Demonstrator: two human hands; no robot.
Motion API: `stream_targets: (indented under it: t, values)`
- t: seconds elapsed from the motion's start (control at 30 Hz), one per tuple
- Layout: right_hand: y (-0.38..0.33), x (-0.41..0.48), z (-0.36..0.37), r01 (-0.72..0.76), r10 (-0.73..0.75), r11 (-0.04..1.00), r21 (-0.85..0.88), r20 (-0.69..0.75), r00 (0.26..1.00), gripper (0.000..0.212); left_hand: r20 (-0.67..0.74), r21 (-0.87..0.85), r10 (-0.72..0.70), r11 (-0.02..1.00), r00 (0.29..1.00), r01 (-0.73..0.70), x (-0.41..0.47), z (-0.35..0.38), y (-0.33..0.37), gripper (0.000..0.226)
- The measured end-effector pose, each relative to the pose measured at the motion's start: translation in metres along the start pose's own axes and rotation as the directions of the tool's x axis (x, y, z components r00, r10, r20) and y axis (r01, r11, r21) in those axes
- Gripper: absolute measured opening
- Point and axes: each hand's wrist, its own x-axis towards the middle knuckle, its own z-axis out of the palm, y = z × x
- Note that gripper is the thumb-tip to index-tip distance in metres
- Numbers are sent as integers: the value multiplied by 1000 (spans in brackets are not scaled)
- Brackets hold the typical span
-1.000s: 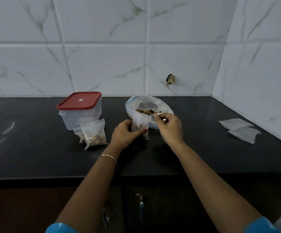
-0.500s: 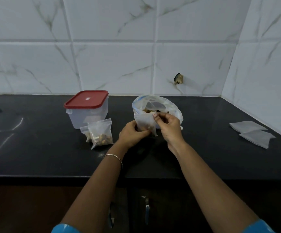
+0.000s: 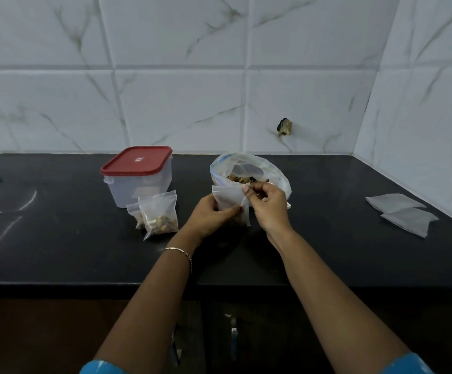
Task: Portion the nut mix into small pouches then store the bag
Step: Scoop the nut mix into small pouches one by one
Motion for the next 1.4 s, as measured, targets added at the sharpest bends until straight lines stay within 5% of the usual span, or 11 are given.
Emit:
stream_targets:
  t: [0.17,0.33,0.67,1.17,1.4]
  values:
    - [-3,1,-2,-9,9,1000,-3,-65,998,7,-38,-41,11,999,999,-13,0,1,4,41]
    - [0,2,-2,-25,23,999,-27,-71,997,9,-294,-196,-10,979,956,-50,2,-4,8,26]
    - [-4,-4,2,8,-8,999,38,14,1000,19,-352,-161,38,982,935,-101,3,-4,7,15]
    - [-2,-7,2,19,-24,999,48,109,994,25,-228,-243,46,965,973,-103,-1,-1,12,17]
    - [-1,-6,6,15,-12,1000,-15,132,991,9,-155,-255,51,963,987,-90,0,-1,10,14]
